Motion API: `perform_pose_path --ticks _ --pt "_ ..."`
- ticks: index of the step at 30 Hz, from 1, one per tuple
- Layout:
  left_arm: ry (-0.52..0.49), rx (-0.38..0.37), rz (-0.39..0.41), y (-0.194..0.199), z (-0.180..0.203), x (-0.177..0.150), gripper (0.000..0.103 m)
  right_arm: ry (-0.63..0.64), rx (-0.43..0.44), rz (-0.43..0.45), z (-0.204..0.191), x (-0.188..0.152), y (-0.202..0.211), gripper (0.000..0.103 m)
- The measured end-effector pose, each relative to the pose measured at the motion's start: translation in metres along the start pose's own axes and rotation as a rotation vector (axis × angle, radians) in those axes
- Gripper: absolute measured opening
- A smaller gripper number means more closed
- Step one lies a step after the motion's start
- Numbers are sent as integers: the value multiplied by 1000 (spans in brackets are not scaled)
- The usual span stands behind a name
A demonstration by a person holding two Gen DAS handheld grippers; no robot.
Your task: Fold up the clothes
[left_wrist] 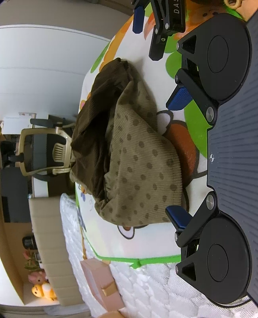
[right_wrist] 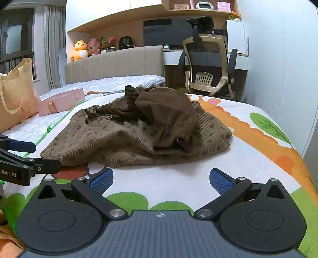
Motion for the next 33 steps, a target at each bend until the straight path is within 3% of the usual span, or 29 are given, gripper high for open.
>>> perform_pose_path --ticks 33 --pt "1 3 -37 -5 1 -3 103 -41 1 -44 3 -5 -7 103"
Point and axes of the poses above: each gripper's, at about its wrist camera, not at the fingertips, and y roughly against the way its jaws point, z to its right, x to its top, the point moved 1 cm from there along -y, roughly the way its jaws point, and after that the axes turned 8 degrees about z, right-handed, at the moved point
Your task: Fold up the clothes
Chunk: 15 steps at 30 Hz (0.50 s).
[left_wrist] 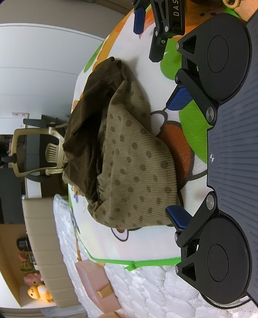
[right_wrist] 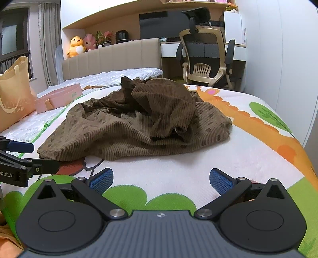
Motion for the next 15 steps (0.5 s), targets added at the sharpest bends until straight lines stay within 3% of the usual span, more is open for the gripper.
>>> perform_pose_path --ticks 15 --pt "-1 -3 -25 -4 2 -1 103 4 -4 -9 -1 -1 -2 103"
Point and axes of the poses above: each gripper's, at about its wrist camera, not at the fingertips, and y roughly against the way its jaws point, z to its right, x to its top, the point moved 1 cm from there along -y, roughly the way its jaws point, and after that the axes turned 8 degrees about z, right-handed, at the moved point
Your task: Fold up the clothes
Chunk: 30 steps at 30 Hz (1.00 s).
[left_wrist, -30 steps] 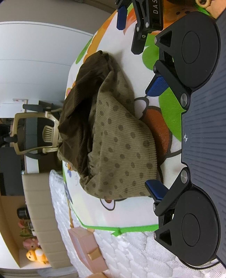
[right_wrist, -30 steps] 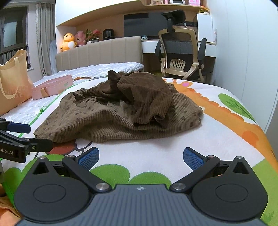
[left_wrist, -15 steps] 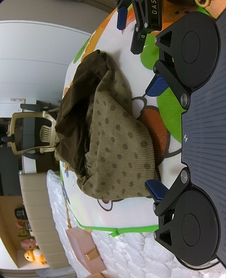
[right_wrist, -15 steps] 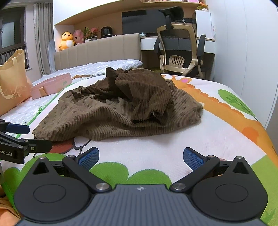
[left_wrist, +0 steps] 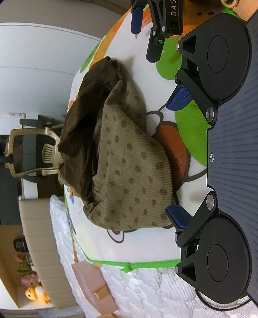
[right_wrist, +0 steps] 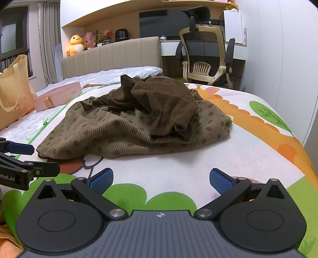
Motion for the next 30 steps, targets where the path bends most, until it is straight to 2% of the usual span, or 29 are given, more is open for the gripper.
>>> perform_pose_path --ticks 23,28,30 --pt "19 -3 -19 -2 -4 -2 103 -6 2 -13 2 0 -1 103" --pt "20 -15 -13 -1 -9 3 103 12 20 -30 3 4 -3 103" --pt "39 -43 -21 -6 -13 16 103 43 32 -39 5 11 -4 103"
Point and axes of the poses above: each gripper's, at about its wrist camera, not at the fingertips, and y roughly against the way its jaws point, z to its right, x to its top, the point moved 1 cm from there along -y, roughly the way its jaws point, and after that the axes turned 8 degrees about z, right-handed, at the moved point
